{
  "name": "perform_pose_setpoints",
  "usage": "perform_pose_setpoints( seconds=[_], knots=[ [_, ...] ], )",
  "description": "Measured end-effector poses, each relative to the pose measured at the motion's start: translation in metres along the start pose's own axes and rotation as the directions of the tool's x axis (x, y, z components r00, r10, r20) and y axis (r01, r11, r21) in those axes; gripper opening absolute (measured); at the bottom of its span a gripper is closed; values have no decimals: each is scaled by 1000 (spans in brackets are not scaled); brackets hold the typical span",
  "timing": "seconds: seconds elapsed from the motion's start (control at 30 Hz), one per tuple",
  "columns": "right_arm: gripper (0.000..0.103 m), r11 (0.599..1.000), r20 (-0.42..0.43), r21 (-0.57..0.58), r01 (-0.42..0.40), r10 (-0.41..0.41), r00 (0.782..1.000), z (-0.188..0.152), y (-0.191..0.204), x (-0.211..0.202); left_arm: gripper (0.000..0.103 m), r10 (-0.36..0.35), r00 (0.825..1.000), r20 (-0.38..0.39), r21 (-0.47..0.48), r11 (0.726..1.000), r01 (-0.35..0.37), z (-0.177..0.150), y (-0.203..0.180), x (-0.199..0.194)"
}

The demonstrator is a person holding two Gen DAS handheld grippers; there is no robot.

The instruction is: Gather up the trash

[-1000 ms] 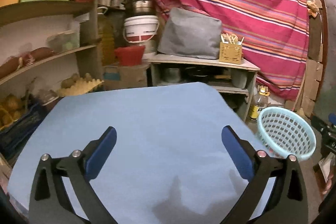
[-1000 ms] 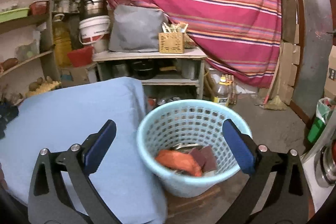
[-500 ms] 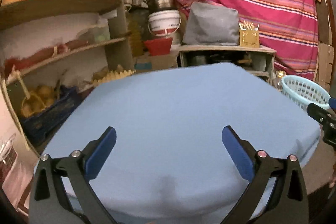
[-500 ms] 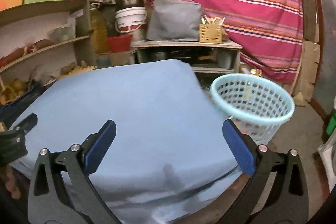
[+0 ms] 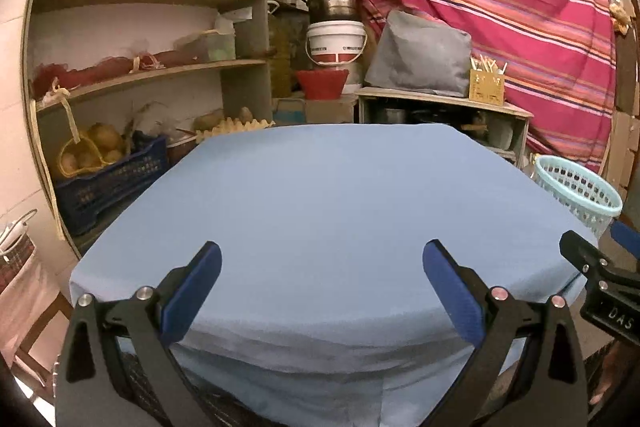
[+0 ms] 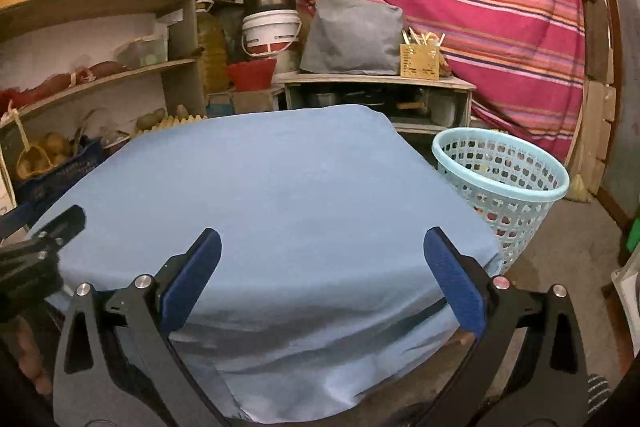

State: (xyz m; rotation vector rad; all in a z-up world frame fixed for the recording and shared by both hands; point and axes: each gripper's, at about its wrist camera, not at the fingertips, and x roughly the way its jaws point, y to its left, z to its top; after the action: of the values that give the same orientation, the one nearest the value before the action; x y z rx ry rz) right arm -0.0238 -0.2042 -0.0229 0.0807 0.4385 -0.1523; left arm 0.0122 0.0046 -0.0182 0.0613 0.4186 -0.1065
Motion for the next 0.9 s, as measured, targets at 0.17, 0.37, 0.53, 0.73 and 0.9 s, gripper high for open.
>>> perform_pose_setpoints(
  seconds=[0.17,0.37,0.53,0.73,0.9],
  knots=[
    [99,1000,2,3,6,-6,1000,-2,1,-9,98,0,1000,-2,3,1000,0,-5,0,-4],
    [99,1000,20,2,13,-13,1000,-3,1,-12,98,19,1000,12,-5,1000,-19,-8,3,-4],
    [99,1000,31,7,12,-13,999,-4,3,-13,98,24,1000,11,-7,1000,-24,-8,5,-1],
    [99,1000,42,10,7,-7,999,-3,5,-15,98,20,1000,16,-19,1000,-20,-7,10,-2],
    [99,1000,59,-3,12,-12,998,-2,8,-19,98,23,999,28,-15,1000,-22,-6,10,-4]
  ],
)
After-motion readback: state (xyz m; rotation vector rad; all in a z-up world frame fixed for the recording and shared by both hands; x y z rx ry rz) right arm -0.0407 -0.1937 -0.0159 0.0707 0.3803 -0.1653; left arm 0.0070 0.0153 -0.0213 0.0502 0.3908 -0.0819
